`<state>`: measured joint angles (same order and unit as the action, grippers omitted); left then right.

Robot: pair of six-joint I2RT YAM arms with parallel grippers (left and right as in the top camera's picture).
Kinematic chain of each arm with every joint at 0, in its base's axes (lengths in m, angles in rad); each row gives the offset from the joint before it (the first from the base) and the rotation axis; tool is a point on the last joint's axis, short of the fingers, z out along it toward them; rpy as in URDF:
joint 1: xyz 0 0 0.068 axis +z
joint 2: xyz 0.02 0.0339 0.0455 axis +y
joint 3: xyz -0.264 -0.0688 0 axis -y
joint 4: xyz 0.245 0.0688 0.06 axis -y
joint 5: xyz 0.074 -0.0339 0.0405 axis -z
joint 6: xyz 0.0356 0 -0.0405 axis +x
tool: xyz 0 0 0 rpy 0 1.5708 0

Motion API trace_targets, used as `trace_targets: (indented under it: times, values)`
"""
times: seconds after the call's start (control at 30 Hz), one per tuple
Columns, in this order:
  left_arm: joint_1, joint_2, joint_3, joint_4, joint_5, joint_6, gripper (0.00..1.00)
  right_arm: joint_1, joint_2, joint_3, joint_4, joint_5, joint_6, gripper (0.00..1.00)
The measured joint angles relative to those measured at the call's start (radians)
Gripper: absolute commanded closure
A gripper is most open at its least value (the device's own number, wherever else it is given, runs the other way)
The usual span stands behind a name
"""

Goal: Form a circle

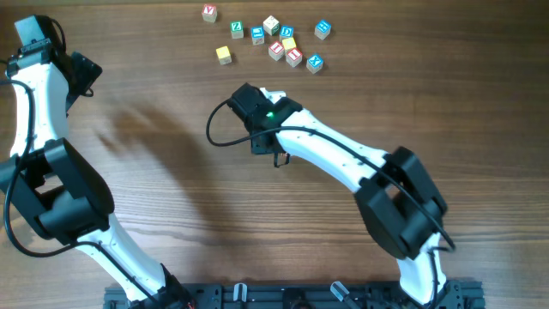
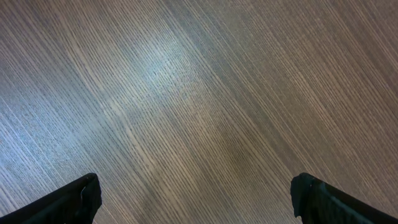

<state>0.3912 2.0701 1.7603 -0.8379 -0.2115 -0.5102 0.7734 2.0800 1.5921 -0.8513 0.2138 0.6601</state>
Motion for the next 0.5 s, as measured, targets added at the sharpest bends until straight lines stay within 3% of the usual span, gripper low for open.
trace_targets:
  times: [0.1, 0.17, 0.23, 0.5]
  values:
    - [0.000, 0.000, 0.000, 0.000, 0.000, 0.000, 0.00, -0.018, -0.045, 0.006, -0.043, -0.004, 0.028, 0.60]
    - [0.000, 0.000, 0.000, 0.000, 0.000, 0.000, 0.00, -0.039, -0.049, 0.008, -0.074, -0.004, 0.046, 0.29]
    - [0.000, 0.000, 0.000, 0.000, 0.000, 0.000, 0.00, -0.058, -0.049, 0.008, -0.087, -0.004, 0.055, 0.18]
    - [0.000, 0.000, 0.000, 0.000, 0.000, 0.000, 0.00, -0.076, -0.049, 0.008, -0.091, -0.005, 0.065, 0.15]
